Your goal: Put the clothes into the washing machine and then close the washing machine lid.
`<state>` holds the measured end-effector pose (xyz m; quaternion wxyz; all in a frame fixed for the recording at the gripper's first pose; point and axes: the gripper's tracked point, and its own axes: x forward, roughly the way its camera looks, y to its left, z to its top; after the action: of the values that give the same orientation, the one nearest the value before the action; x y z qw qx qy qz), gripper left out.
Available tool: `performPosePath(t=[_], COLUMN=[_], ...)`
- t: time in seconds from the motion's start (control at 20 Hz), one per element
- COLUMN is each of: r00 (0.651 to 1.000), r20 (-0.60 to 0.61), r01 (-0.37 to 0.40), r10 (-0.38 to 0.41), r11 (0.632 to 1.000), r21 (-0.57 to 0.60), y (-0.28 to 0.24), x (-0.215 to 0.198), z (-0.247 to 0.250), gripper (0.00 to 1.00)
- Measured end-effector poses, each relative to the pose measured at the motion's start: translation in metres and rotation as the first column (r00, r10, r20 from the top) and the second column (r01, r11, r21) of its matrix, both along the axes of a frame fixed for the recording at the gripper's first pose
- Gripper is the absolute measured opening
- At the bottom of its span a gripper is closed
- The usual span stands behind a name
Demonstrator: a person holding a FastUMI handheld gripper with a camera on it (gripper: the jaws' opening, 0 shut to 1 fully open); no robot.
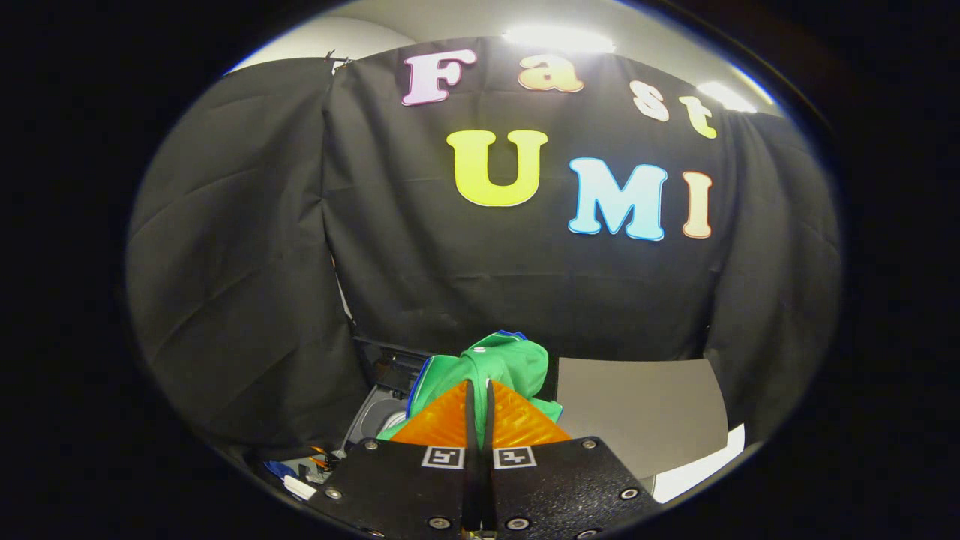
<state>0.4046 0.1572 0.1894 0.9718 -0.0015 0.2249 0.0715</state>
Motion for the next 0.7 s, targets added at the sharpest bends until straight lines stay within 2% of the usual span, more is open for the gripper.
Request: performPosePath(t=[0.15,0.4,0.7], r00=[0.998,0.992,0.983], r20=[-0.013,-0.039,-0.084], r01=[0.056,0.124,0.162], r10=[-0.057,-0.123,-0.163], r11=[0.998,0.992,0.987], r21=[-0.020,0.013,-0.023], y=[0.024,0.070,0.114], x=[0.013,0.031,0.055], z=[-0.008,-0.032,-0.081], gripper=[0.00,0.00,0.00])
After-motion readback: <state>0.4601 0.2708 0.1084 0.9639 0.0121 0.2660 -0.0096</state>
